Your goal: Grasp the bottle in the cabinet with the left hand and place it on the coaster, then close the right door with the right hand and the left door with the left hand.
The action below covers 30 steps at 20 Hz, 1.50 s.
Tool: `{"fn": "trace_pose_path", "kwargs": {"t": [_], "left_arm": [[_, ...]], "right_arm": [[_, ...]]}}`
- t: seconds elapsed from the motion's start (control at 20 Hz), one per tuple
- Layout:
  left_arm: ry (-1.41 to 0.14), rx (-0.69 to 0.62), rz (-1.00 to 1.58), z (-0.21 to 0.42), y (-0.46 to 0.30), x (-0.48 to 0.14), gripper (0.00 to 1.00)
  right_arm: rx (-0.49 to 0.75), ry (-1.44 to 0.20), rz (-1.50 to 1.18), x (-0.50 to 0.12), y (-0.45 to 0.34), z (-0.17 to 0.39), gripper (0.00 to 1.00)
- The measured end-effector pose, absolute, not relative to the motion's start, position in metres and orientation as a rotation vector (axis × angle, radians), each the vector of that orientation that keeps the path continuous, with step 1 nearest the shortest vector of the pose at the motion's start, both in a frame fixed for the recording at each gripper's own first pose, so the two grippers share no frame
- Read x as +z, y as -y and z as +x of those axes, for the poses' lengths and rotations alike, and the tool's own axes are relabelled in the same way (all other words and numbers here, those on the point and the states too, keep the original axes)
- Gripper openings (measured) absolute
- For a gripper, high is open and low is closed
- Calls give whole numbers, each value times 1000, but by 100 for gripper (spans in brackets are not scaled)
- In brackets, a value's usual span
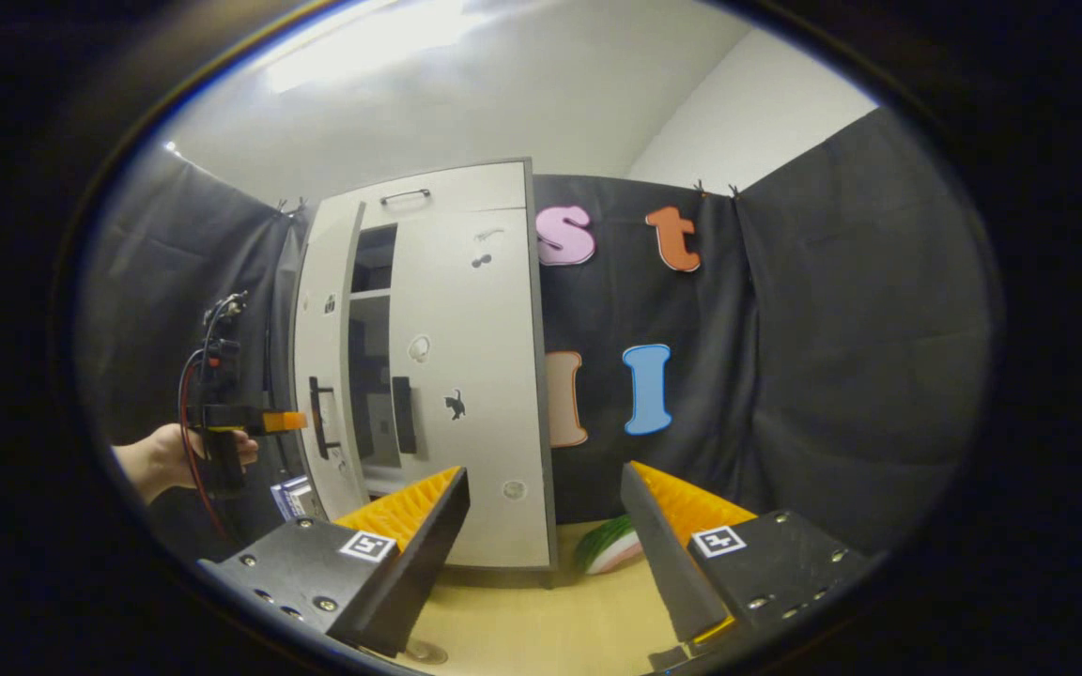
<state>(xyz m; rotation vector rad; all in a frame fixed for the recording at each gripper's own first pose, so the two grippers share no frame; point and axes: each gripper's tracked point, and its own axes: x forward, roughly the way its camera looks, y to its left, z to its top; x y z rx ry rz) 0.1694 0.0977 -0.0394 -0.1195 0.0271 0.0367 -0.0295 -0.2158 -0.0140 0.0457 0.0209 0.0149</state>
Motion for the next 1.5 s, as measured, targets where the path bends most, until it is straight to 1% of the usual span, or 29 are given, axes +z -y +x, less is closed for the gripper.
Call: {"fn": "trace_pose_path", "kwargs": {"t": [0.2, 0.3, 0.45, 0.55, 0.6, 0.65, 0.75, 0.9, 1.0, 1.05, 1.1, 1.15, 1.2, 1.3, 1.4, 1.5], "left_arm": [[-33, 27, -104, 150, -94, -38, 93], [-39, 28, -113, 136, -95, -38, 93], [-43, 17, -111, 106, -91, -37, 93], [-18, 20, -110, 86, -90, -30, 93], [-4, 17, -108, 77, -88, -27, 93], [-2, 14, -107, 67, -85, -25, 93], [-7, 9, -98, 49, -79, -23, 93], [-11, 12, -77, 23, -74, -20, 93], [7, 17, -53, 8, -73, -15, 93], [16, 16, -42, 2, -72, -13, 93], [16, 12, -39, -3, -71, -14, 93], [15, 6, -49, -7, -69, -13, 93], [13, -1, -62, -10, -67, -12, 93], [7, 16, -81, -16, -71, -12, 93], [0, 31, -91, -21, -70, -12, 93], [-5, 40, -94, -28, -68, -15, 93]], "right_arm": [[30, -13, 41, -4, 199, -40, 99], [39, -13, 39, 0, 190, -47, 97], [57, -11, 41, 7, 173, -61, 97], [59, -3, 53, 12, 166, -71, 99], [71, 0, 63, 14, 160, -77, 97], [75, 3, 71, 15, 156, -84, 99], [78, 12, 78, 19, 154, -97, 97], [80, 24, 67, 23, 151, -116, 99], [76, 36, 54, 27, 152, -127, 97], [76, 36, 54, 28, 152, -132, 99], [74, 36, 56, 28, 153, -136, 99], [70, 35, 58, 28, 154, -139, 97], [64, 36, 59, 28, 156, -142, 99], [54, 28, 62, 26, 160, -148, 99], [49, 22, 60, 24, 162, -151, 97], [41, 23, 49, 23, 164, -152, 99]]}}
